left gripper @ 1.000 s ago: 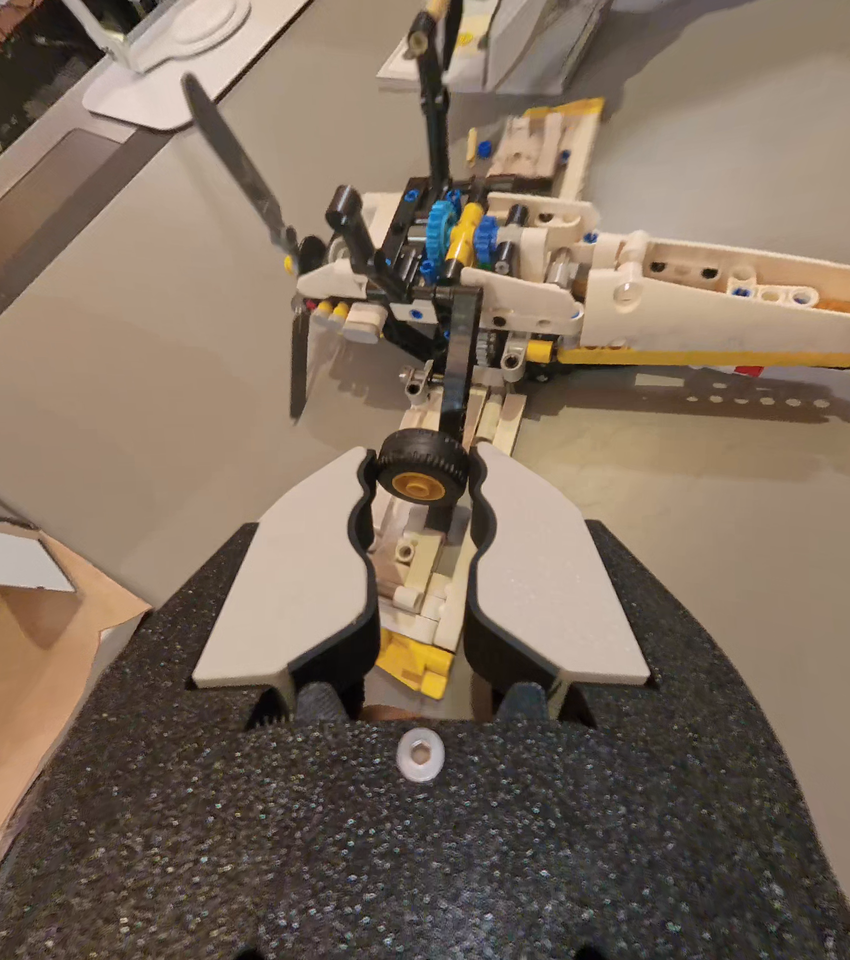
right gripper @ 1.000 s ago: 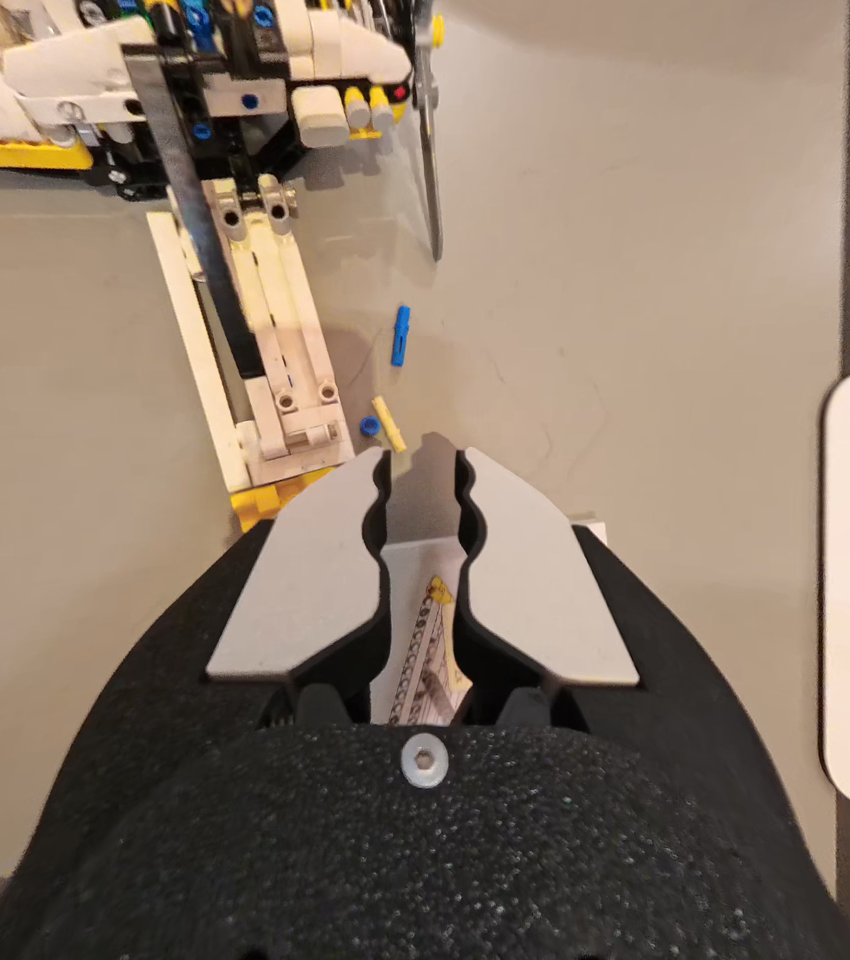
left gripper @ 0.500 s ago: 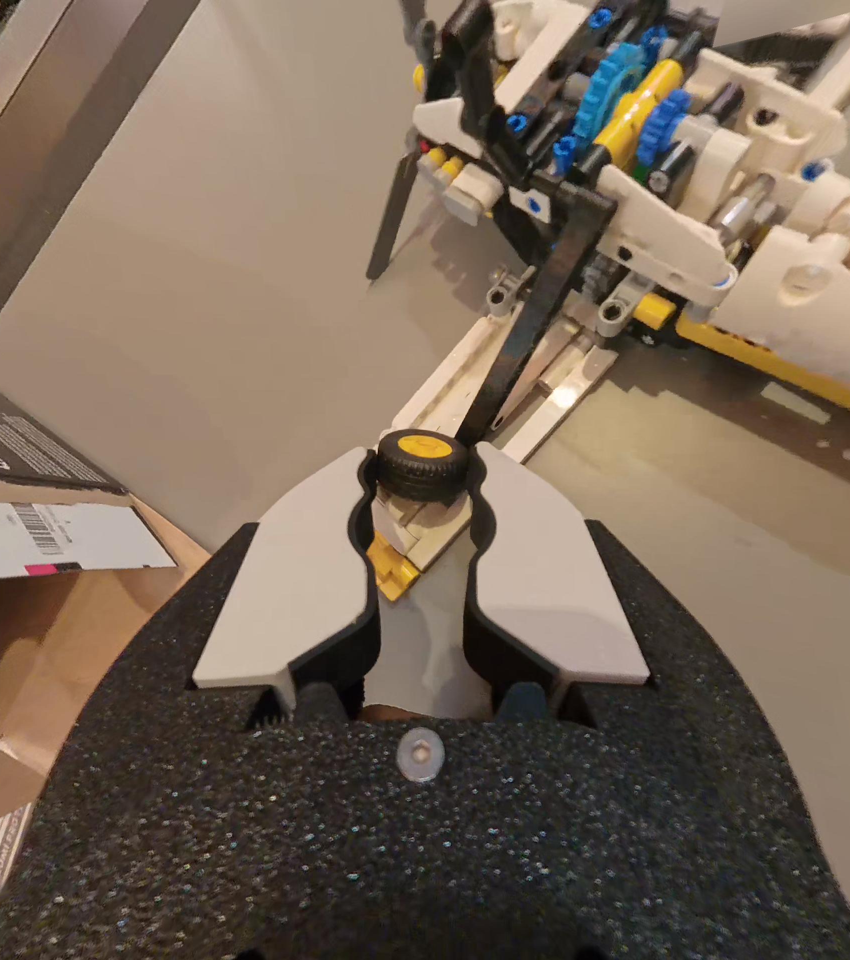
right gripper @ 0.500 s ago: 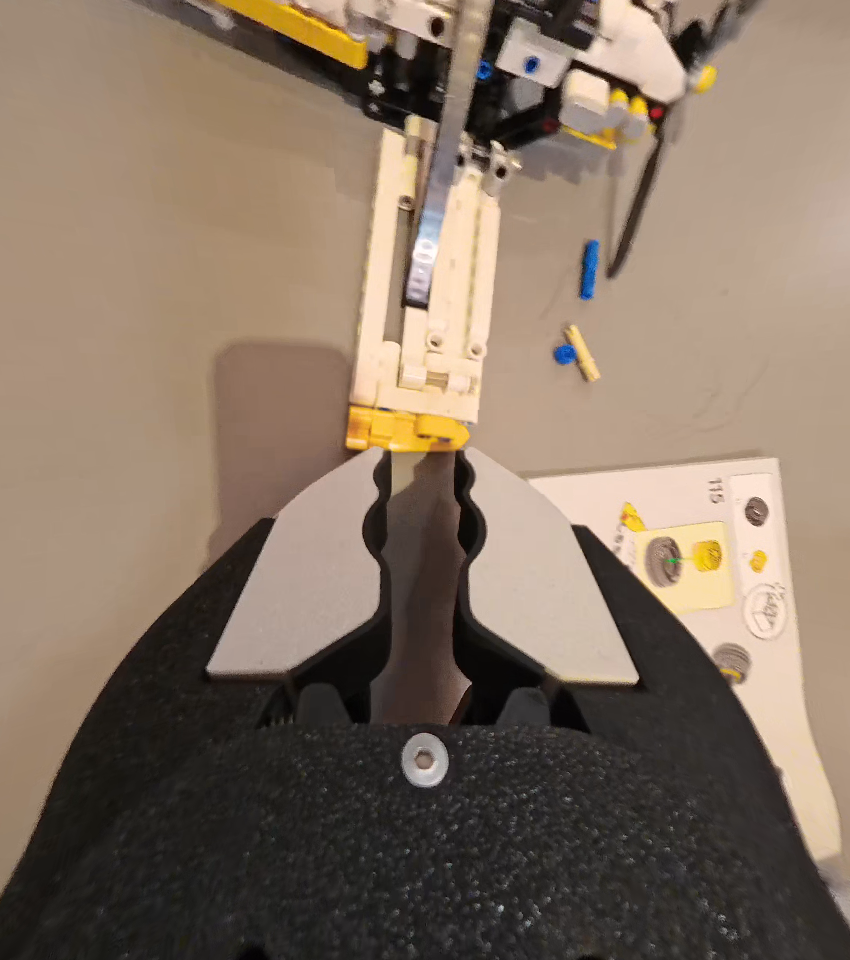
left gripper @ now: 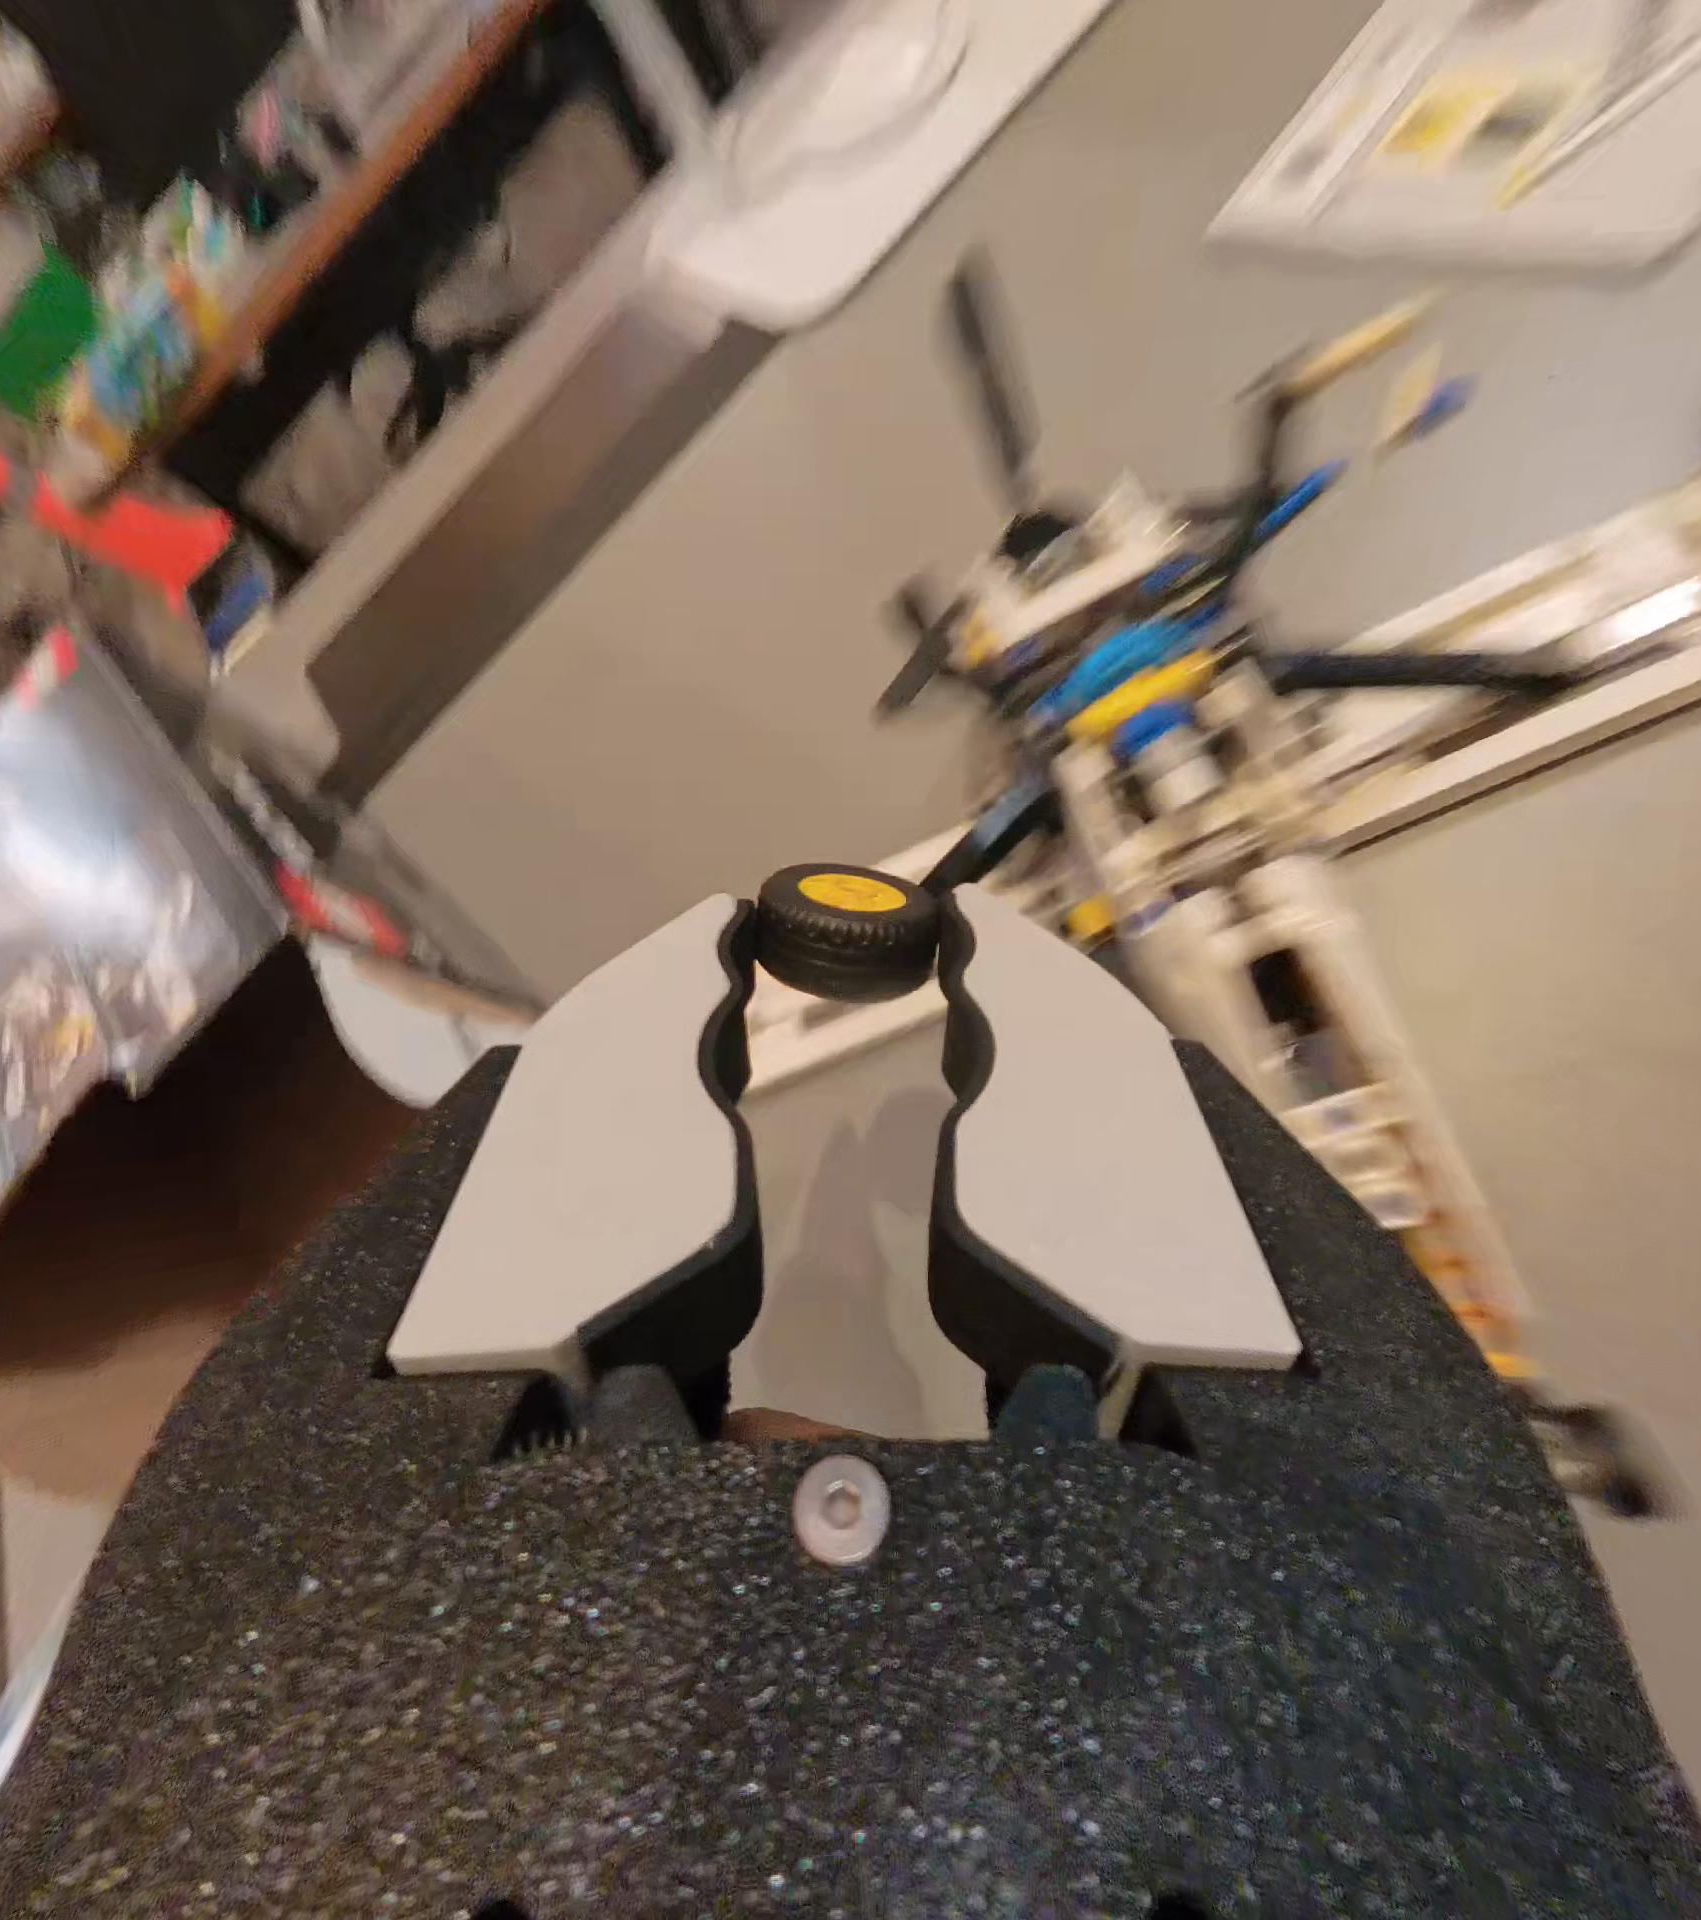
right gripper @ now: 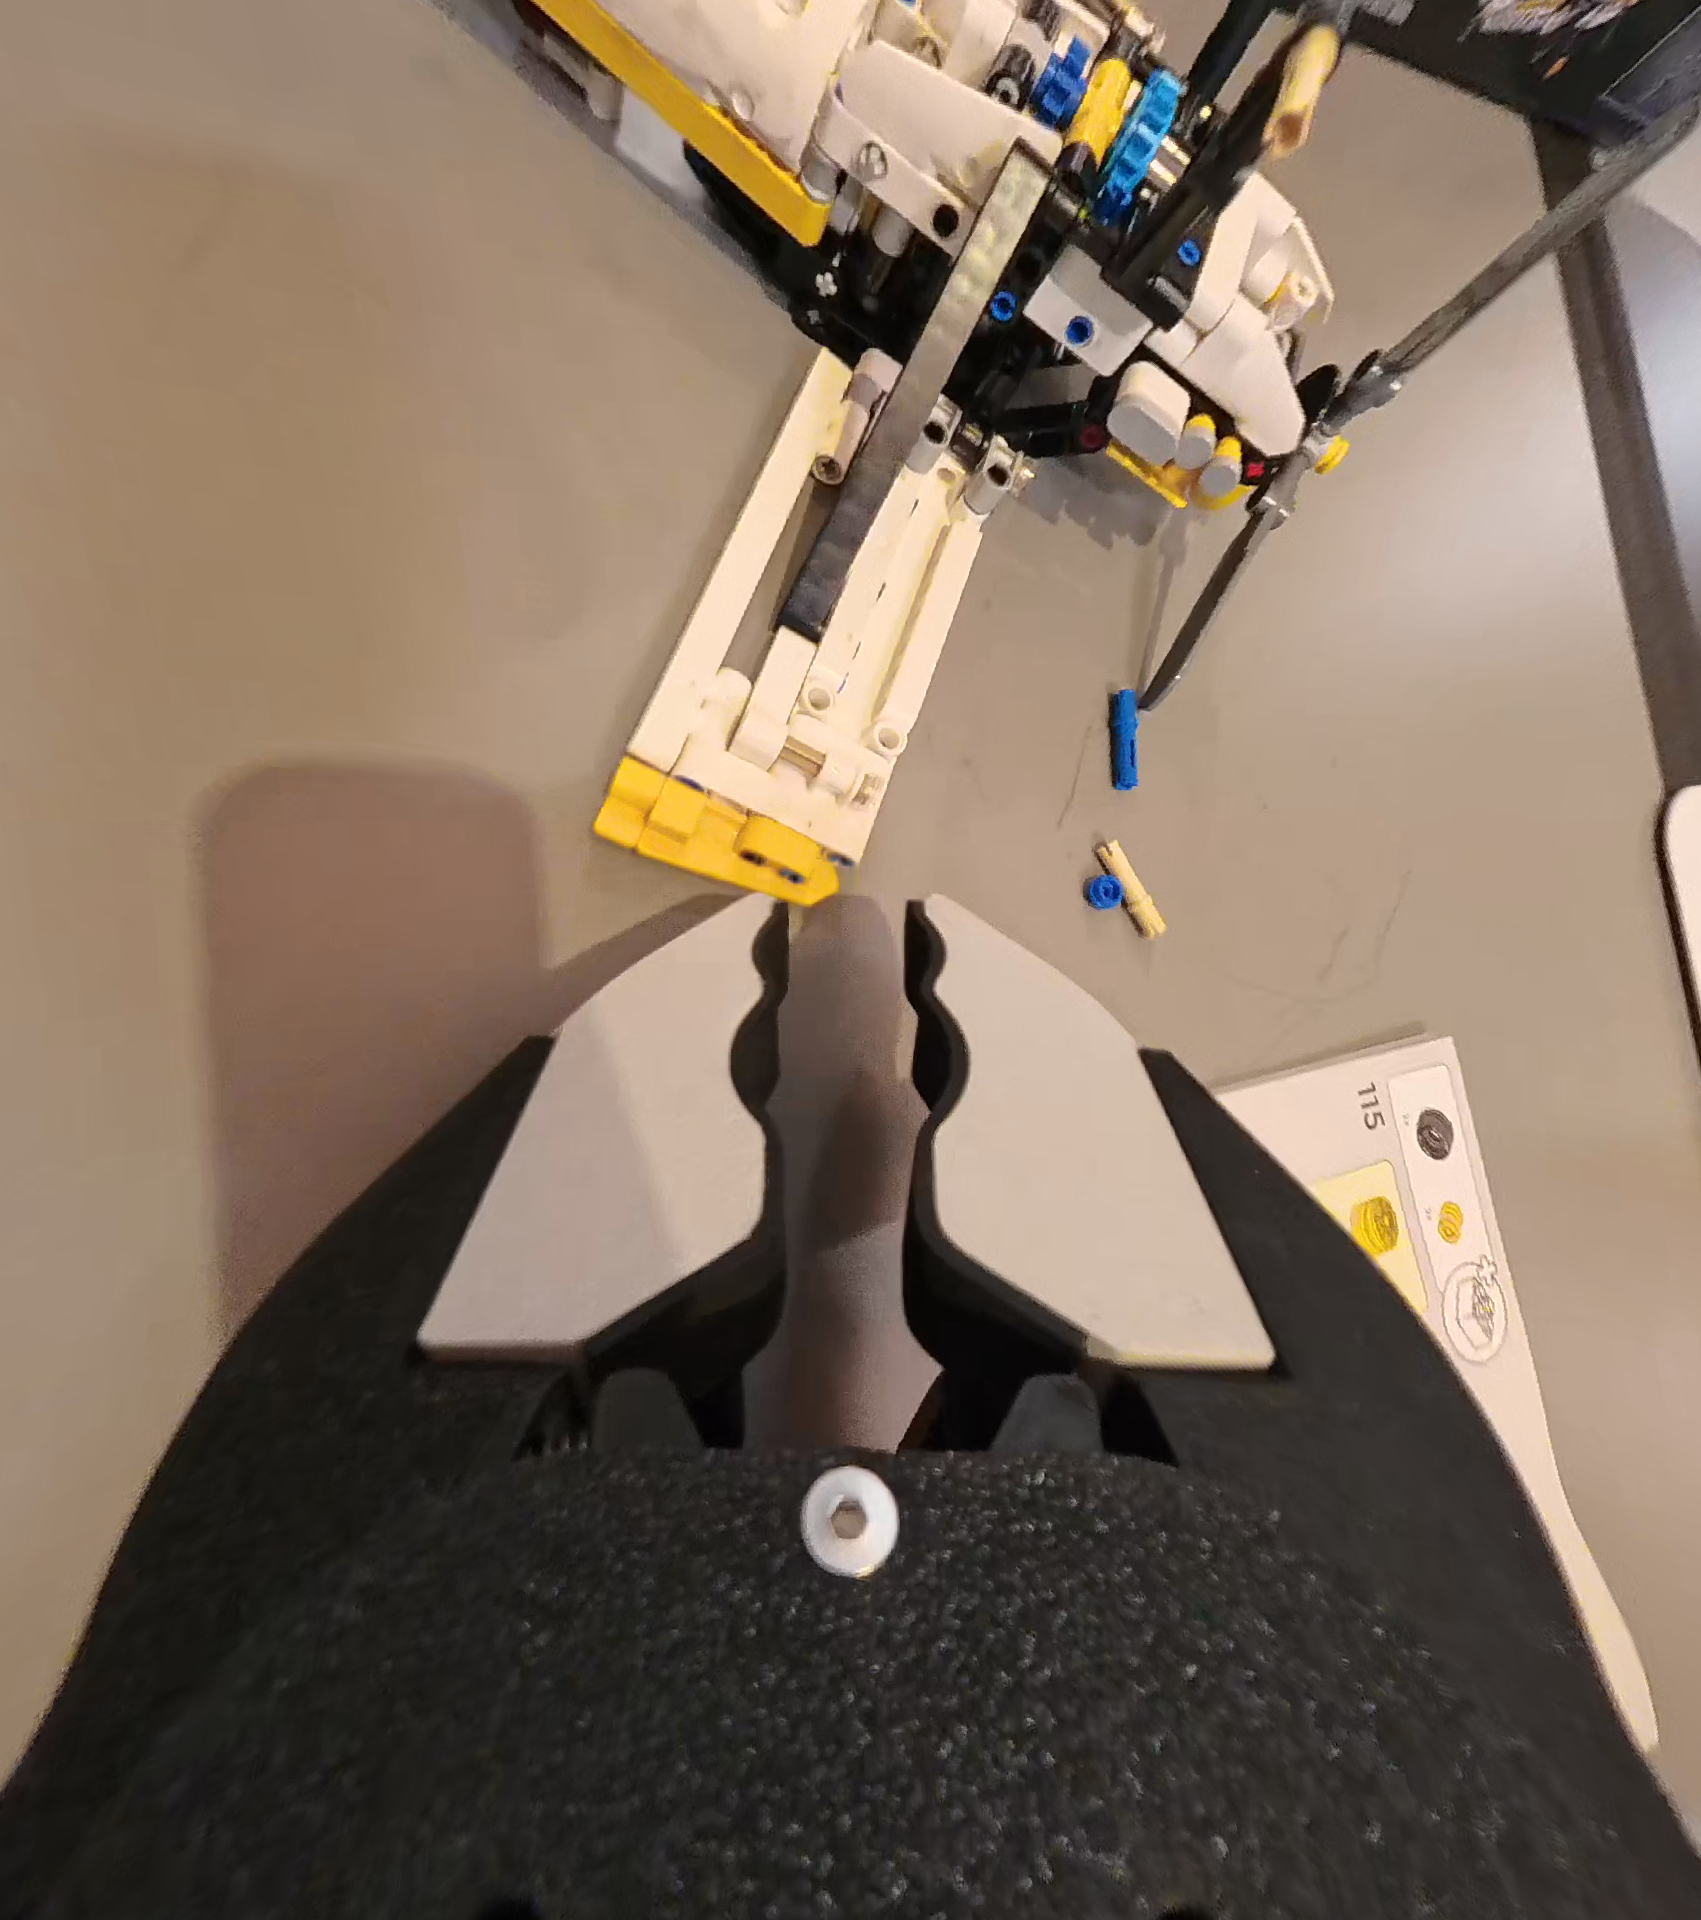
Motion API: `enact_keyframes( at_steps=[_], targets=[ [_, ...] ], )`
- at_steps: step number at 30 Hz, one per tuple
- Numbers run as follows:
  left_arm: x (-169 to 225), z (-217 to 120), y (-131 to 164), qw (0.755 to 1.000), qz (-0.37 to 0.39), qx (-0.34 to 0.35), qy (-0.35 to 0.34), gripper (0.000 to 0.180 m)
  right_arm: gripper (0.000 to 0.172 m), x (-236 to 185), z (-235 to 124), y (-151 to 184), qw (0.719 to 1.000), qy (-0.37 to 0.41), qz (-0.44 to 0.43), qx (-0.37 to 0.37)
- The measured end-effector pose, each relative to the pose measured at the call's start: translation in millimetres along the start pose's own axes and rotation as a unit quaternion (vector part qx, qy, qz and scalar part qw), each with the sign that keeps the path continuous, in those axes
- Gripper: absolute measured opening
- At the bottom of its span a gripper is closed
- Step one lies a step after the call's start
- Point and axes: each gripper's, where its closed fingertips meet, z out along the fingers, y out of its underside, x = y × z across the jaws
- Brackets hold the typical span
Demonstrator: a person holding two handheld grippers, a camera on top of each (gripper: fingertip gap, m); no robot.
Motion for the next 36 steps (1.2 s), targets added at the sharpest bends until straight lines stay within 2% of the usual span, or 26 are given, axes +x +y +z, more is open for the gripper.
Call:
enact_keyframes(
  at_steps=[3,5,8,13,16,18,22,27,30,32,34,36],
  targets=[
    [60.7,-25.9,-68.1,0.990,0.023,0.122,0.059,0.034,0.021,-6.6,-20.0,0.3,0.999,0.013,-0.003,0.047],
    [114.9,-32.4,-110.3,0.971,0.046,0.203,0.117,0.034,0.022,-13.8,-36.0,1.7,0.997,0.010,-0.003,0.082],
    [179.6,-7.8,-142.9,0.955,0.083,0.236,0.159,0.034,0.023,-19.1,-64.0,7.6,0.991,0.006,0.024,0.132],
    [237.6,62.6,-159.3,0.956,0.188,0.173,0.147,0.034,0.028,-17.6,-110.2,40.6,0.977,-0.016,0.125,0.173],
    [266.3,86.1,-173.9,0.937,0.261,0.182,0.140,0.035,0.029,-4.7,-125.0,61.2,0.965,-0.014,0.194,0.174],
    [282.0,94.9,-182.6,0.925,0.283,0.205,0.147,0.035,0.029,4.6,-131.0,68.3,0.957,-0.016,0.227,0.178],
    [295.0,87.1,-195.2,0.907,0.257,0.281,0.180,0.035,0.029,2.0,-135.3,72.2,0.931,-0.085,0.291,0.203],
    [306.2,67.2,-201.7,0.878,0.229,0.351,0.230,0.034,0.023,-16.9,-147.1,51.5,0.888,-0.208,0.320,0.255],
    [308.4,64.9,-199.2,0.874,0.228,0.358,0.237,0.034,0.020,-18.9,-145.7,51.1,0.892,-0.207,0.314,0.251],
    [307.7,68.5,-195.9,0.884,0.212,0.340,0.242,0.035,0.020,-17.6,-142.4,53.5,0.901,-0.189,0.309,0.240],
    [307.6,70.1,-192.5,0.894,0.179,0.315,0.262,0.035,0.019,-16.6,-139.6,56.8,0.912,-0.167,0.297,0.227],
    [304.1,65.2,-194.2,0.894,0.134,0.313,0.290,0.034,0.018,-14.7,-138.9,59.2,0.922,-0.145,0.282,0.221]
  ],
)
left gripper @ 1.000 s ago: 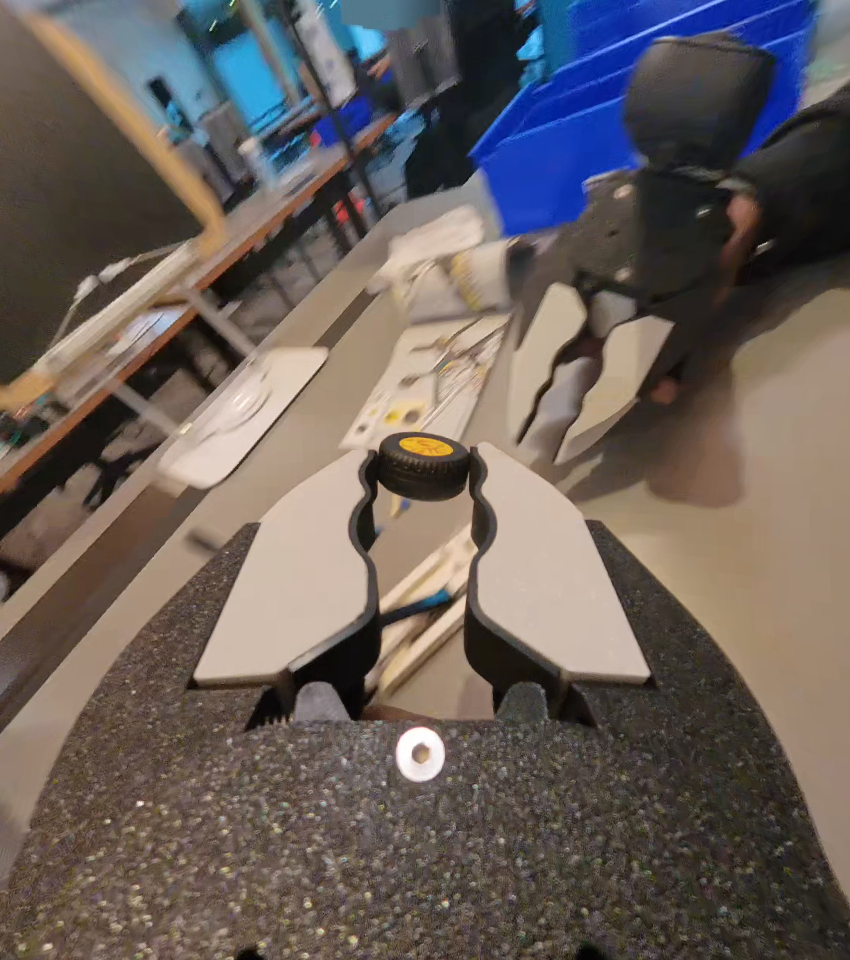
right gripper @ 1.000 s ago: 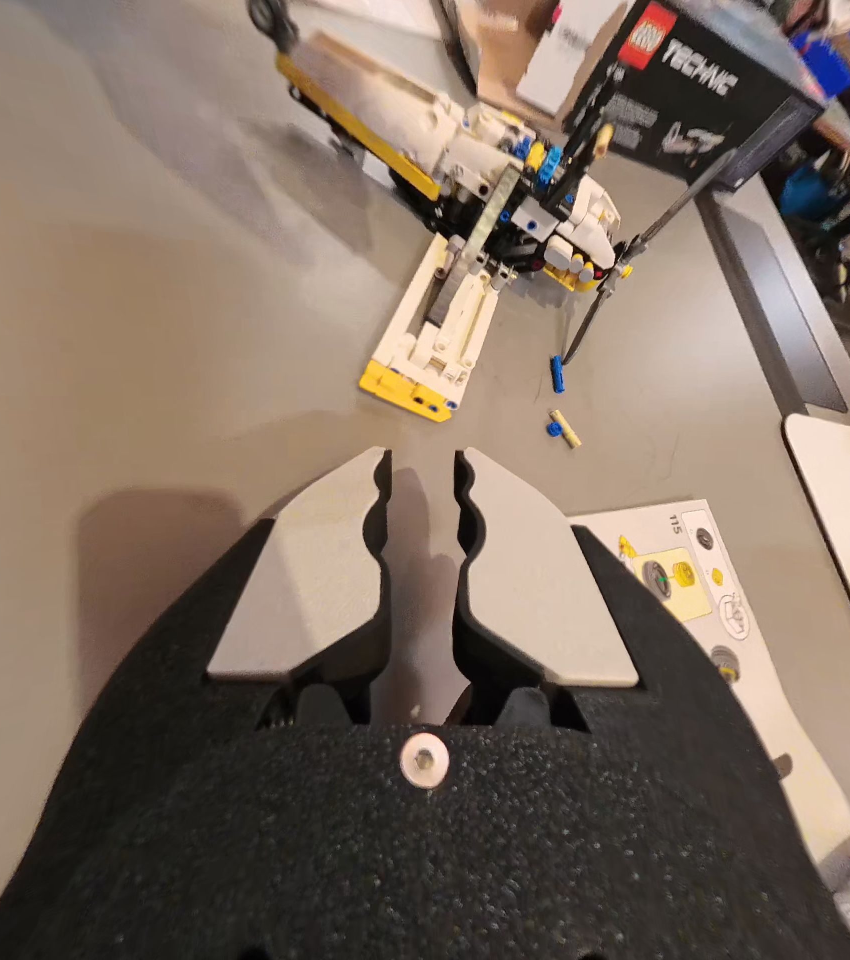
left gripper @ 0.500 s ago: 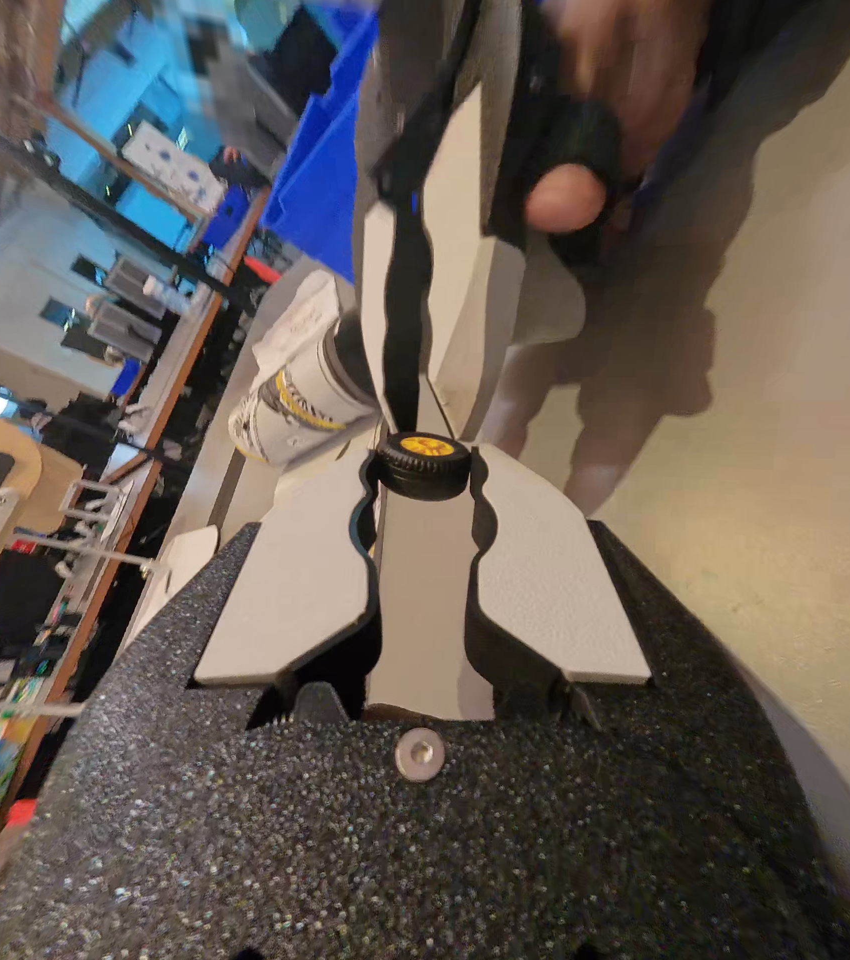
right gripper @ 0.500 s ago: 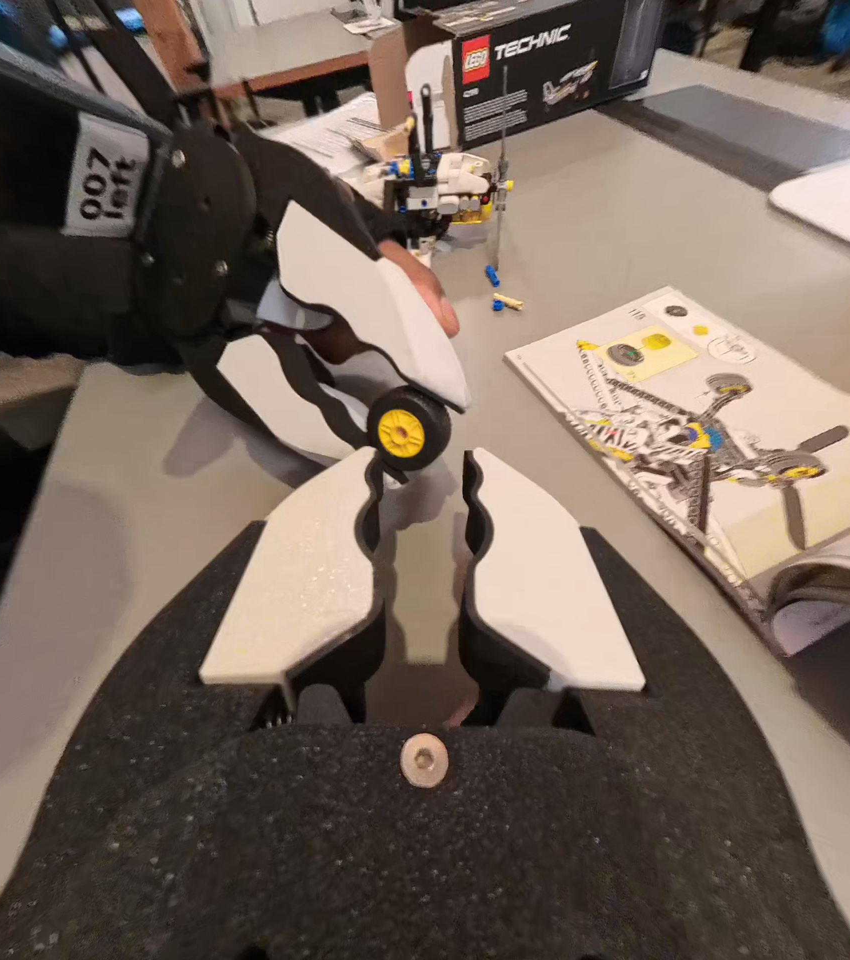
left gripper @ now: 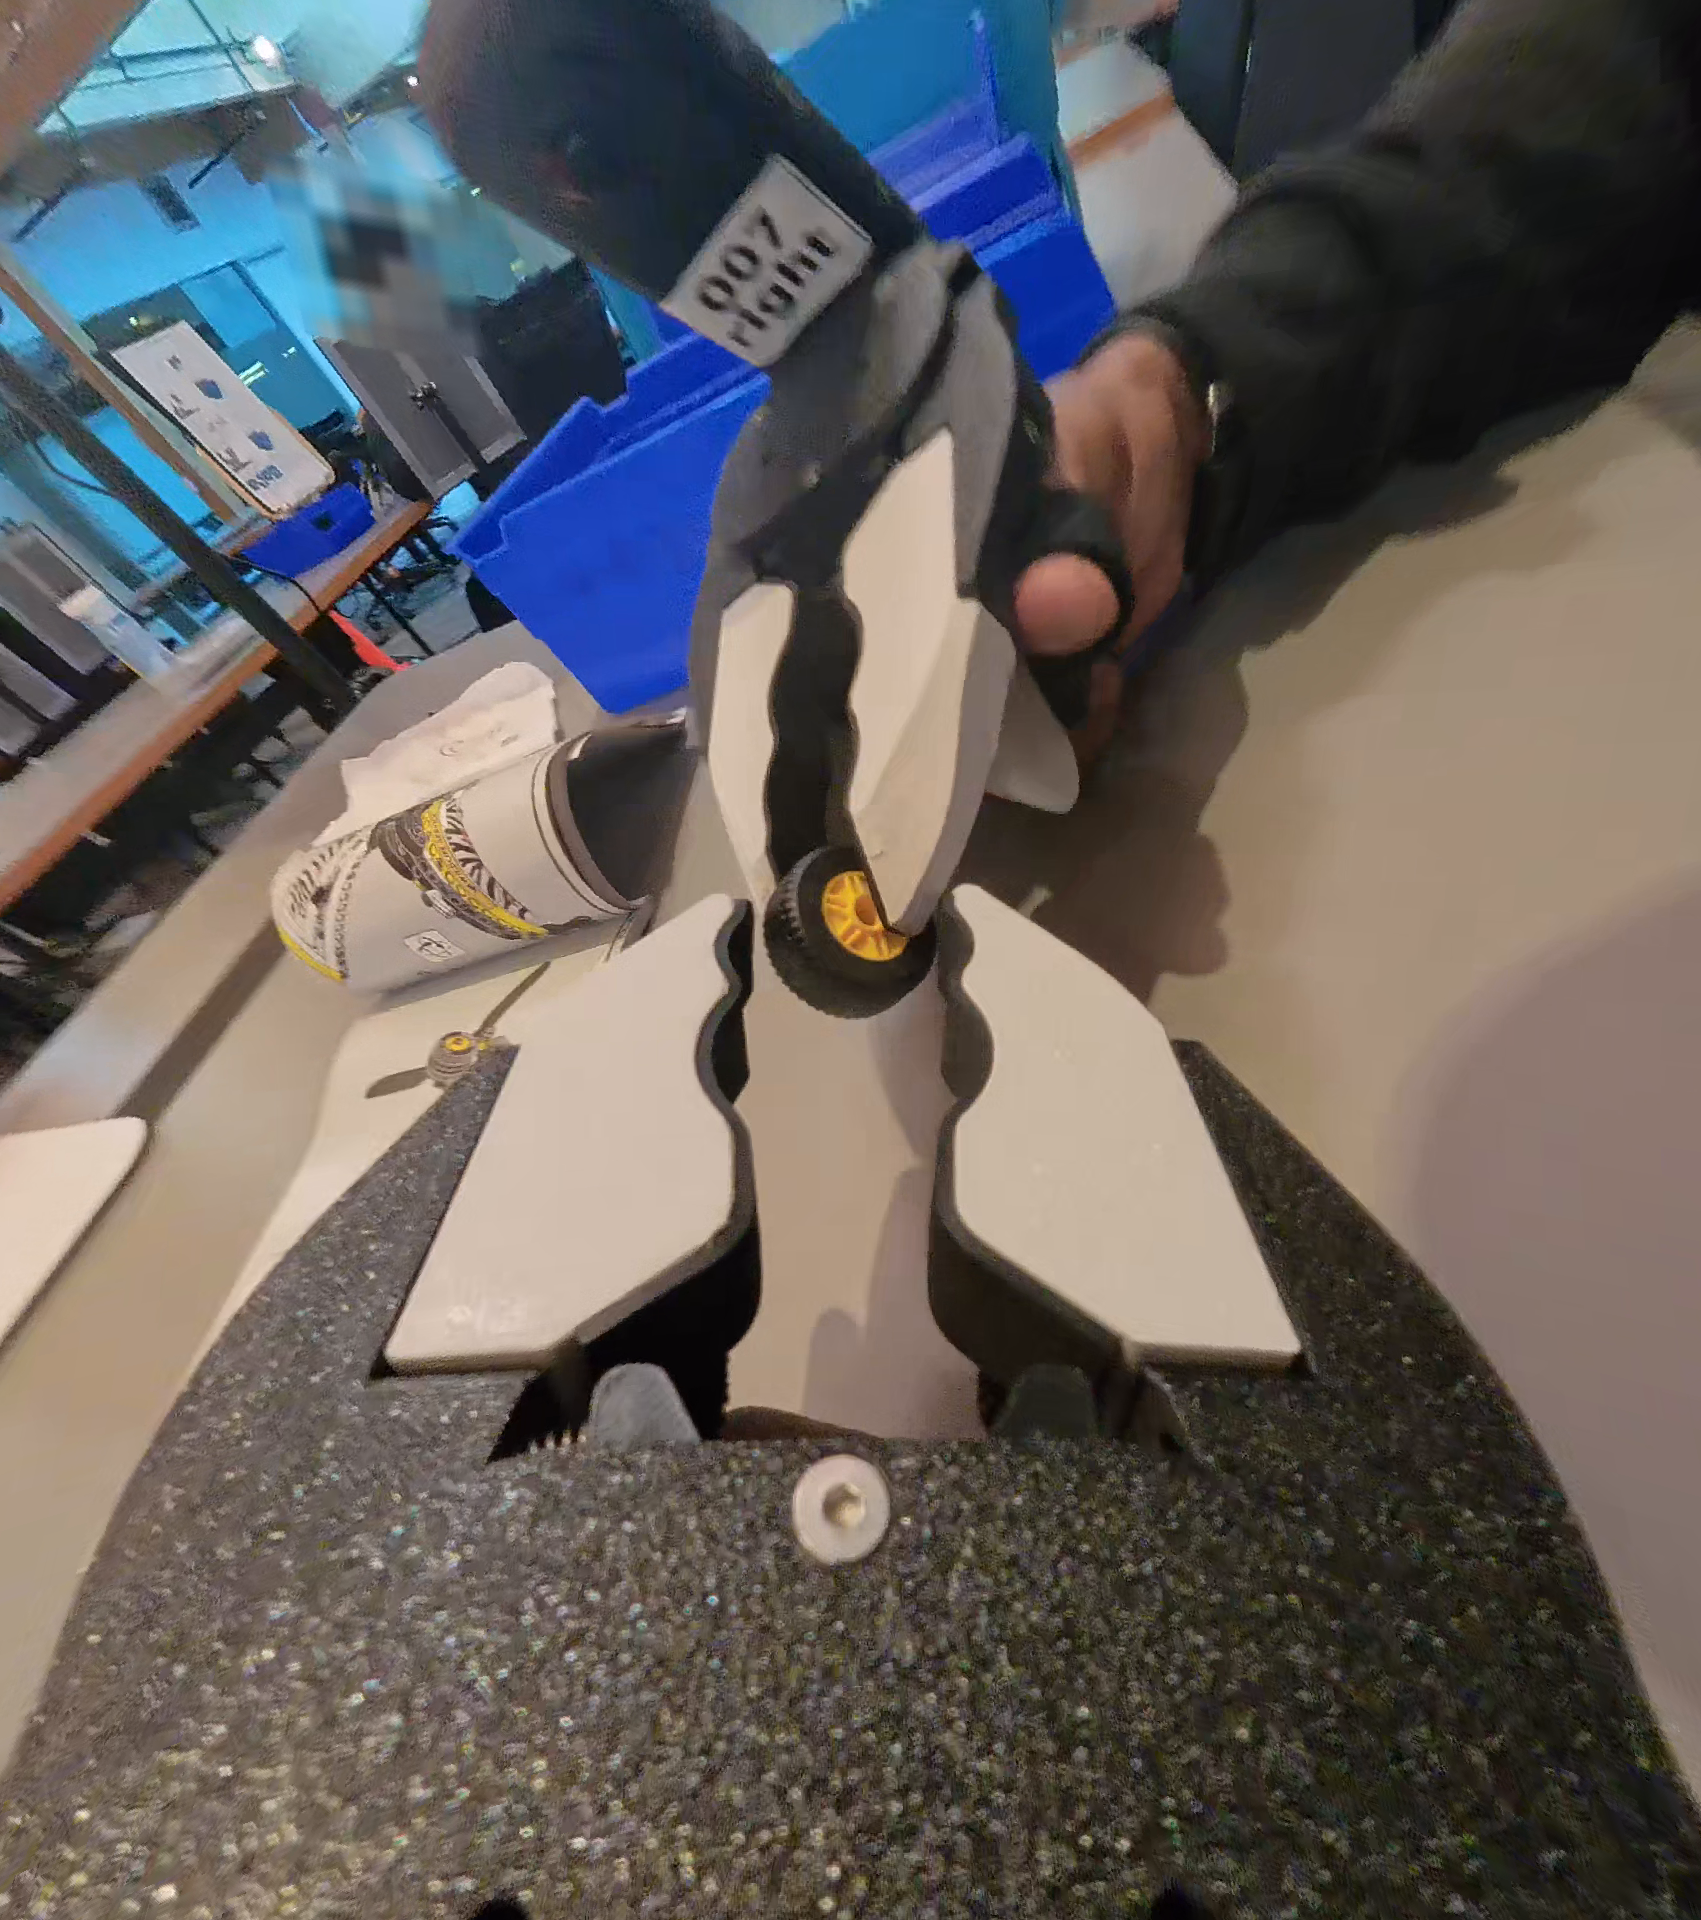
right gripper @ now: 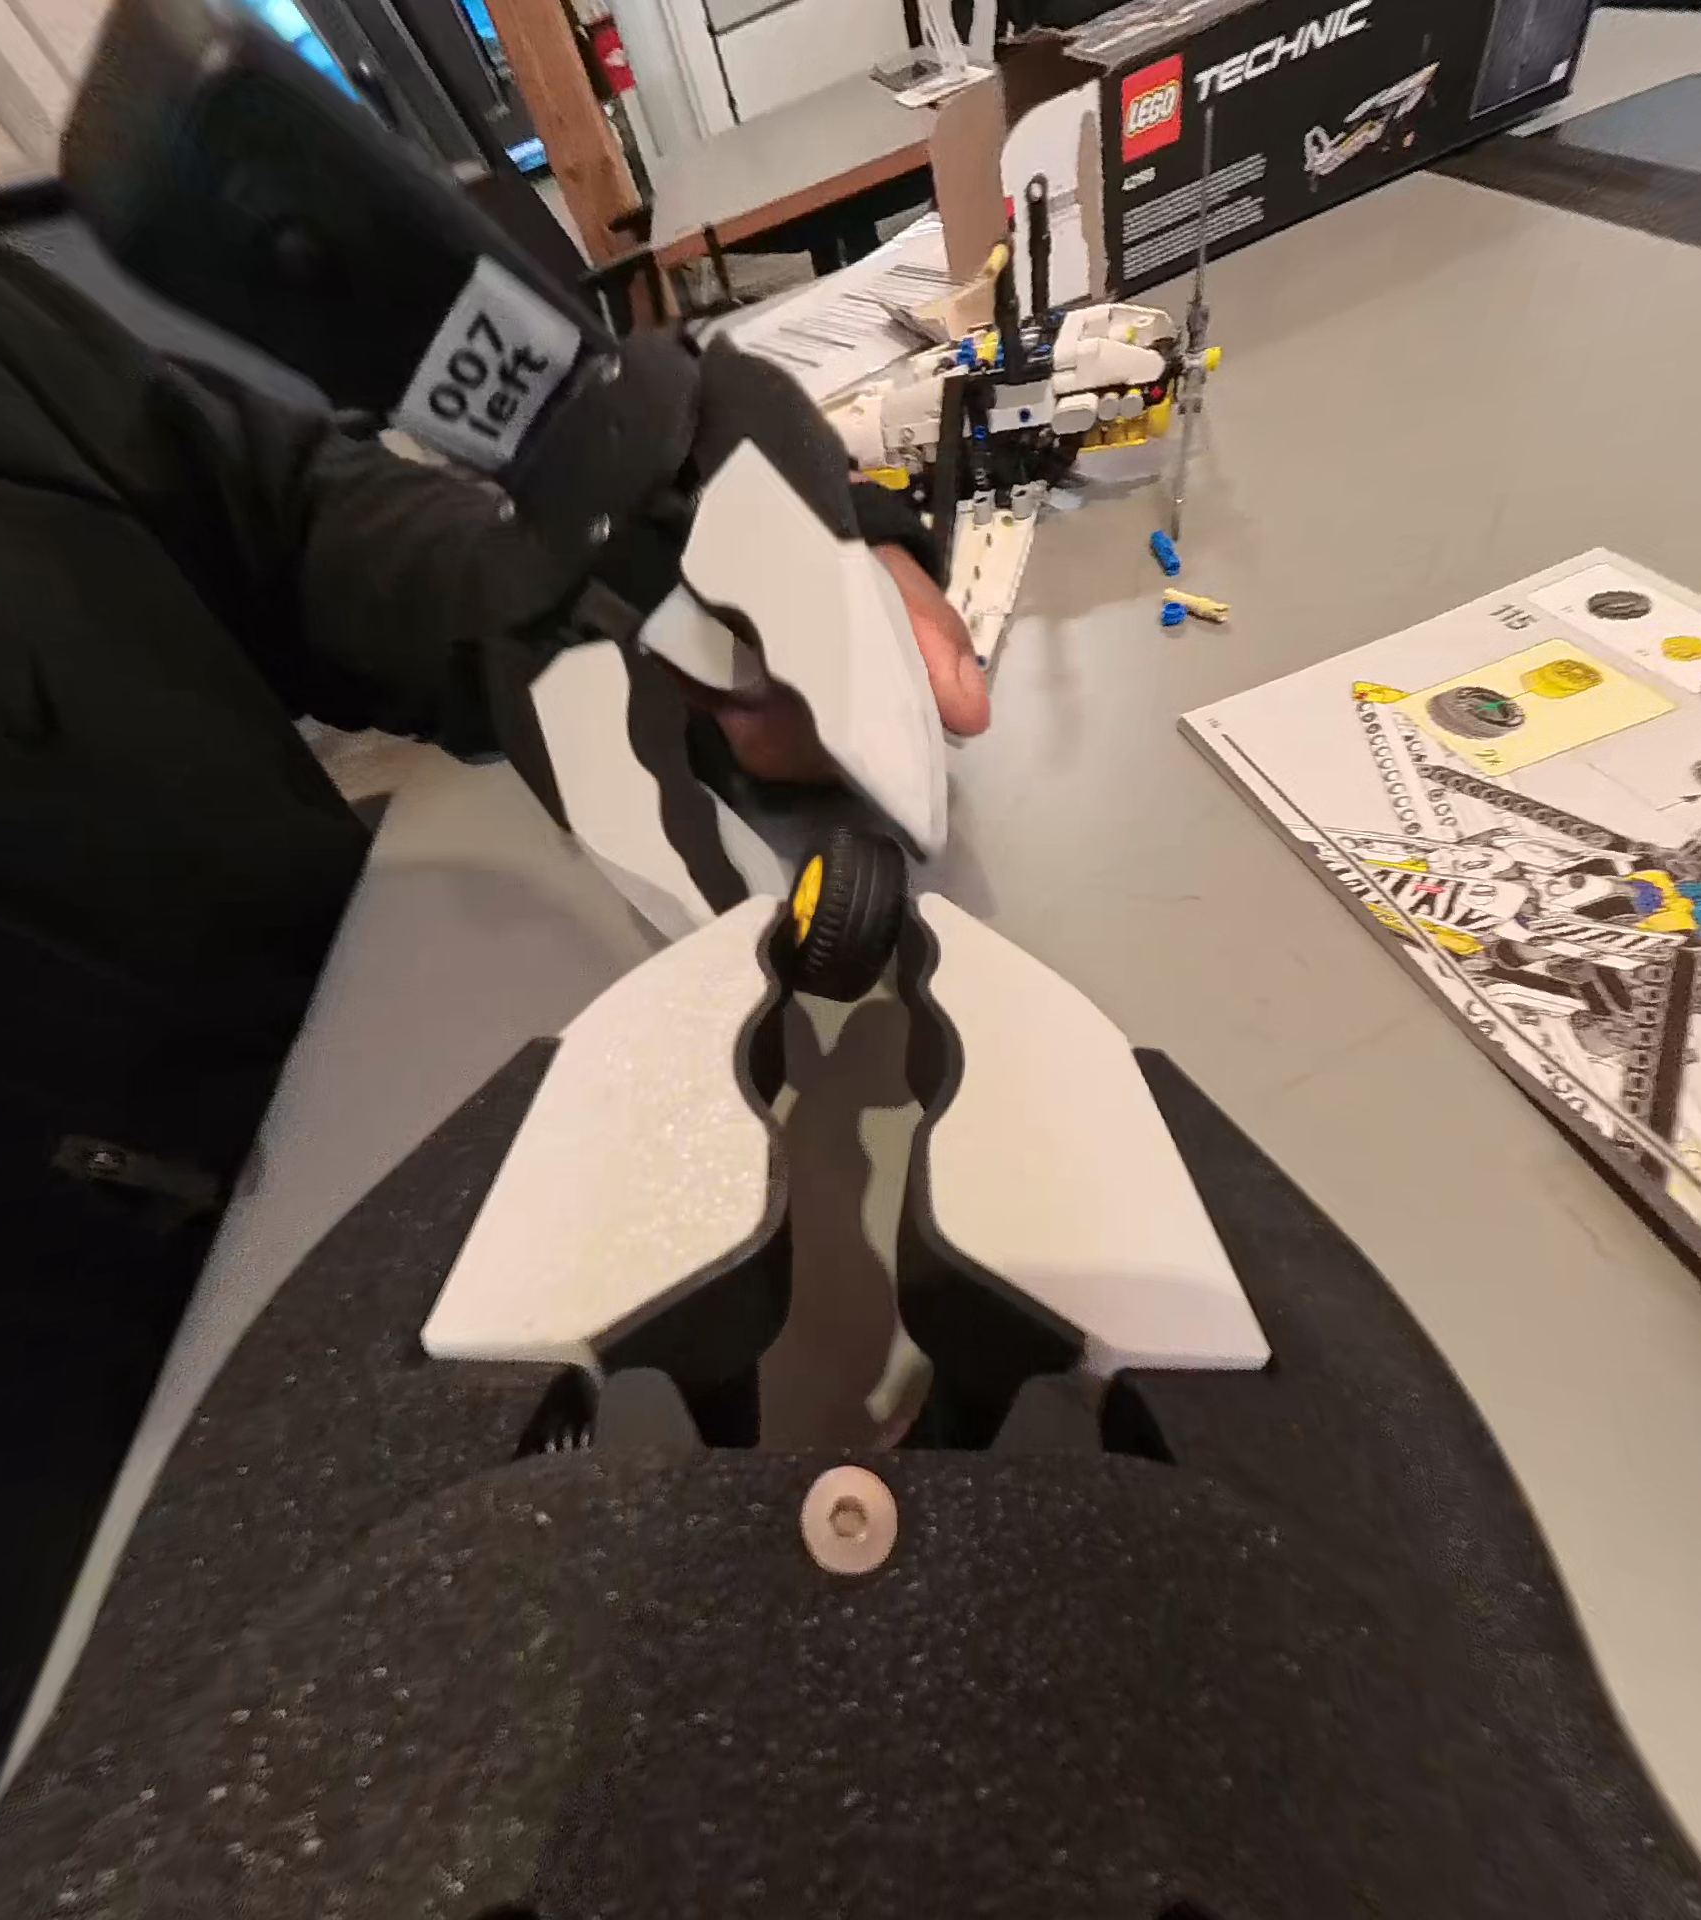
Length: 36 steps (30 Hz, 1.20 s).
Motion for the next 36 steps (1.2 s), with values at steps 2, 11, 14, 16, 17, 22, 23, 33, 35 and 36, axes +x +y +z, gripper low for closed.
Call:
enact_keyframes(
  at_steps=[2,11,14,16,17,22,23,33,35,36],
  targets=[
    [-3.4,-5.2,-7.0,0.998,-0.060,0.023,0.016,0.035,0.018,1.3,-2.1,-3.6,1.000,0.012,-0.019,0.010],
    [-38.4,-11.8,-26.5,0.973,-0.200,0.109,-0.036,0.029,0.018,4.5,-13.0,-19.7,0.991,0.062,-0.099,0.063],
    [-59.5,-16.8,-34.6,0.968,-0.159,0.147,-0.128,0.022,0.018,8.7,-13.3,-21.4,0.989,0.082,-0.101,0.069],
    [-70.5,-14.1,-28.8,0.967,-0.147,0.121,-0.167,0.024,0.018,10.0,-12.3,-21.2,0.988,0.090,-0.106,0.070],
    [-73.6,-13.1,-28.1,0.966,-0.145,0.119,-0.177,0.023,0.018,10.4,-11.2,-20.7,0.987,0.092,-0.108,0.069],
    [-79.1,-16.9,-30.5,0.955,-0.185,0.142,-0.184,0.000,0.018,8.8,-6.5,-21.3,0.984,0.102,-0.125,0.072],
    [-83.8,-18.3,-25.5,0.951,-0.202,0.128,-0.196,0.006,0.018,7.9,-6.4,-22.6,0.983,0.104,-0.130,0.075],
    [-43.8,-6.7,-16.3,0.960,-0.263,0.092,-0.011,0.020,0.017,-4.4,-8.7,-26.1,0.979,0.087,-0.157,0.092],
    [-38.2,-11.2,-18.4,0.954,-0.282,0.103,0.021,0.021,0.017,-6.9,-9.2,-26.0,0.979,0.081,-0.161,0.093],
    [-35.7,-13.4,-20.4,0.951,-0.289,0.109,0.037,0.021,0.017,-8.5,-9.3,-26.2,0.980,0.076,-0.160,0.095]
  ],
)
